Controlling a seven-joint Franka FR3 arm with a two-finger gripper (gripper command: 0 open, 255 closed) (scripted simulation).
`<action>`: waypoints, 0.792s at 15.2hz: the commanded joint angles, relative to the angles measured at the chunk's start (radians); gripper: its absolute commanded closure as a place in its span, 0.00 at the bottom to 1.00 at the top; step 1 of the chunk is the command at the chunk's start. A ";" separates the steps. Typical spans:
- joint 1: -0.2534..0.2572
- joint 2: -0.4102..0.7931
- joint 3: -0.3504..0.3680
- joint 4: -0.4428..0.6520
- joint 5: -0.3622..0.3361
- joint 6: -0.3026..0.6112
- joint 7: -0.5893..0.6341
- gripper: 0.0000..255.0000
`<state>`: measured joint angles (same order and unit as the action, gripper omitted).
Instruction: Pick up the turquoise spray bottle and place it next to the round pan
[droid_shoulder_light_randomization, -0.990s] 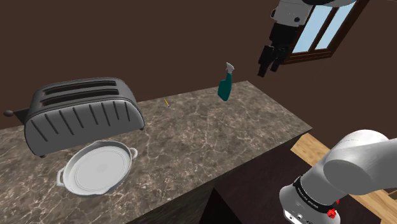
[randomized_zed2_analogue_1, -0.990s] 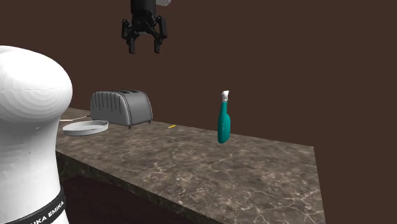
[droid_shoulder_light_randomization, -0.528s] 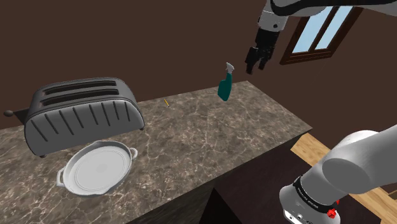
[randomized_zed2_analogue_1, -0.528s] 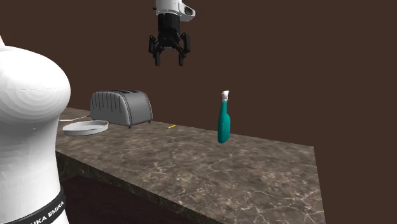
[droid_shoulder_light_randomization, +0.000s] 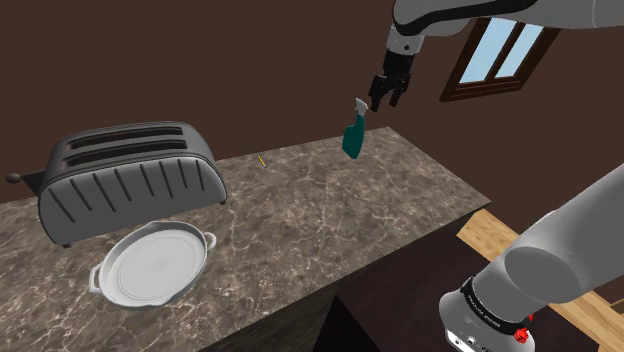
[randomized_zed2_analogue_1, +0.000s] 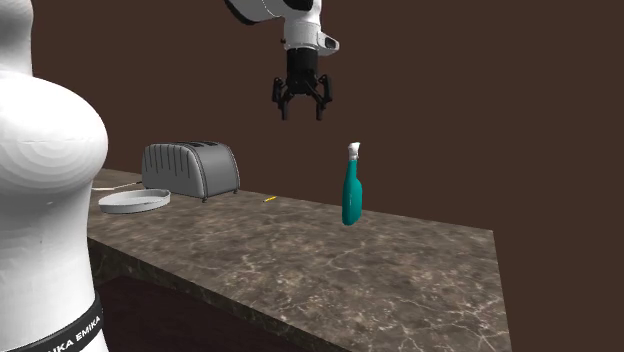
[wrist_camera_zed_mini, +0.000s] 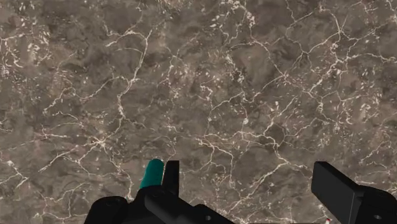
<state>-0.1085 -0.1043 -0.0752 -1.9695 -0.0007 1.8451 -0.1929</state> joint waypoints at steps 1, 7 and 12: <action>-0.010 0.077 -0.012 0.072 0.003 0.008 -0.016 0.00; -0.040 0.302 -0.036 0.290 0.025 0.021 -0.051 0.00; -0.074 0.506 -0.047 0.527 0.050 -0.006 -0.075 0.00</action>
<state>-0.1745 0.3603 -0.1205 -1.4957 0.0441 1.8485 -0.2624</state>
